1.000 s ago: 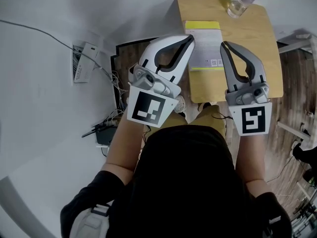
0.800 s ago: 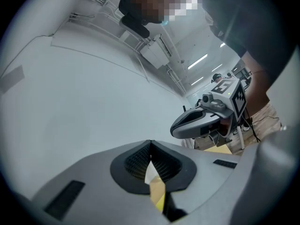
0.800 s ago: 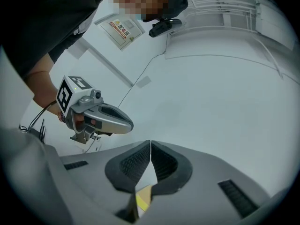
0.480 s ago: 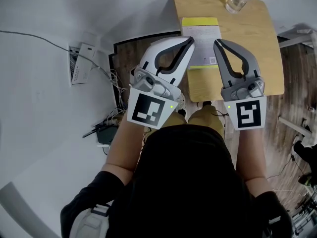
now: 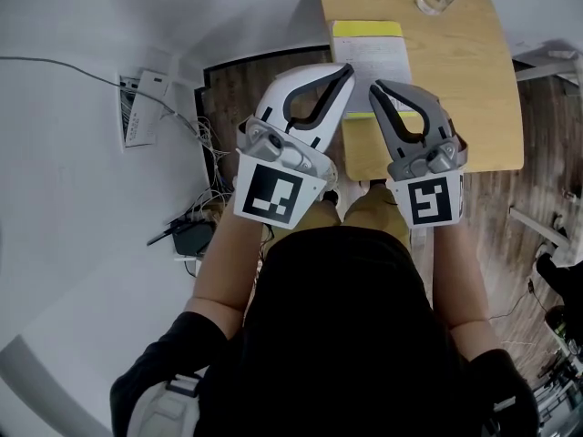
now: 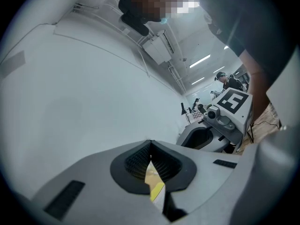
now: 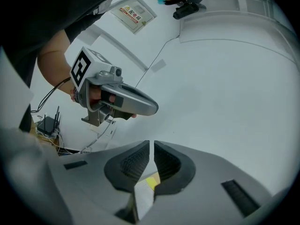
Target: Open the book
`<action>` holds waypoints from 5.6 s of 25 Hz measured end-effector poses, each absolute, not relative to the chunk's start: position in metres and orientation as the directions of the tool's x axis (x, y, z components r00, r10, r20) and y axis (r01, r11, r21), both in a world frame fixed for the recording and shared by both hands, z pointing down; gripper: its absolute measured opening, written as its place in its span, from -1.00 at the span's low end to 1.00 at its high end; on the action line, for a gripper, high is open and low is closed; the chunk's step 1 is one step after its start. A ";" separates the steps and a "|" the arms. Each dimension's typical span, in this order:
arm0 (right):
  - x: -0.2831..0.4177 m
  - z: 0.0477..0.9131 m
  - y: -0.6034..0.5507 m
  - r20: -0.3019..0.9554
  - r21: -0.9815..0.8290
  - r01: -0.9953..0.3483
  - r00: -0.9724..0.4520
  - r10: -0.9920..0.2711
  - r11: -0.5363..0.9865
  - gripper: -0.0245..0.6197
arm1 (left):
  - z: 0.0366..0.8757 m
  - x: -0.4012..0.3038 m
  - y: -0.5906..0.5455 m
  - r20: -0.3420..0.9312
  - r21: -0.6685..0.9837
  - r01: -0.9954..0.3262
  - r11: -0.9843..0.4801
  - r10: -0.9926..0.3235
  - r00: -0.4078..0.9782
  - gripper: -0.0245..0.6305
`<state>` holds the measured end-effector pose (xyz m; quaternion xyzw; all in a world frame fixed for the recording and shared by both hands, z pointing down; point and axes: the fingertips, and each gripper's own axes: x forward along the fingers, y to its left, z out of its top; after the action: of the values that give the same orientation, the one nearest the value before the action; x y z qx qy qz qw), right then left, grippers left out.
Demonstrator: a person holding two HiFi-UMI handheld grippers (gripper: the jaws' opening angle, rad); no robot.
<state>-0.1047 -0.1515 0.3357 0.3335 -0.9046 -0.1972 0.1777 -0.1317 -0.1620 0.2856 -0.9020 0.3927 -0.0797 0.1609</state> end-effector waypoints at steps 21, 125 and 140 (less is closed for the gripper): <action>-0.129 0.452 -0.142 0.414 0.385 -0.411 -0.723 -0.552 0.827 -0.57 | 0.309 -0.145 -0.160 0.044 -0.316 -0.695 -0.646 -0.741 0.670 -0.89; -0.084 0.509 -0.171 0.518 0.307 -0.572 -0.570 -0.637 0.761 -0.80 | 0.334 -0.129 -0.171 0.093 -0.299 -0.692 -0.658 -0.741 0.665 -0.89; -0.046 0.479 -0.189 0.470 0.348 -0.608 -0.545 -0.694 0.714 -0.80 | 0.329 -0.102 -0.183 0.089 -0.309 -0.678 -0.667 -0.730 0.678 -0.89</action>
<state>-0.0463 -0.1891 0.4786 0.3715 -0.8761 -0.0720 0.2987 -0.1019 -0.1834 0.3286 -0.9072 0.3878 -0.1033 0.1263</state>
